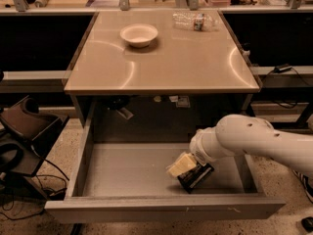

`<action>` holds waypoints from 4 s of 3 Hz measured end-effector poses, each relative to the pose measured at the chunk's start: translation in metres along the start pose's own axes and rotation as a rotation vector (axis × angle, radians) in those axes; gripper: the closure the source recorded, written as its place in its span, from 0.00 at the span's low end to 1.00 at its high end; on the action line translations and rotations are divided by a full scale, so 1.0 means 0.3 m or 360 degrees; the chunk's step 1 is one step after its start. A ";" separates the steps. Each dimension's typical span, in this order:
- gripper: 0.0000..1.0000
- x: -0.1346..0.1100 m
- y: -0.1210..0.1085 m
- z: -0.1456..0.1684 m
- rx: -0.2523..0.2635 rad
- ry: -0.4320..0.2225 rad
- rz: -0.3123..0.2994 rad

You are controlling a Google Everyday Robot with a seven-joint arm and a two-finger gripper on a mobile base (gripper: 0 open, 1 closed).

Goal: Pick rxbar chocolate from top drawer and place on counter

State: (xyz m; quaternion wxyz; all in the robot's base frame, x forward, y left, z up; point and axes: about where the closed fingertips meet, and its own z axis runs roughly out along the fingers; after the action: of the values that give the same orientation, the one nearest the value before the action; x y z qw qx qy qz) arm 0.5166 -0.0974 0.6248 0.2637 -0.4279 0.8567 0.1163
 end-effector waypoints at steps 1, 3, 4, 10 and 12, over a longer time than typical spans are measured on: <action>0.00 0.006 -0.001 0.019 -0.0013 0.0021 0.0006; 0.00 0.190 -0.064 0.020 0.0153 0.0243 0.0192; 0.00 0.245 -0.059 0.015 0.0193 0.0331 0.0187; 0.66 0.256 0.028 0.022 -0.0013 0.0404 0.0044; 1.00 0.234 0.027 -0.011 -0.0013 0.0404 0.0044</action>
Offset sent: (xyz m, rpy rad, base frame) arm -0.0178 -0.0581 -0.0606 -0.0981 0.1853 -0.2526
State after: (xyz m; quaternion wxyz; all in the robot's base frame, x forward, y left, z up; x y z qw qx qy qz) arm 0.4741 -0.1410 0.5886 0.1498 -0.4285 0.8884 0.0683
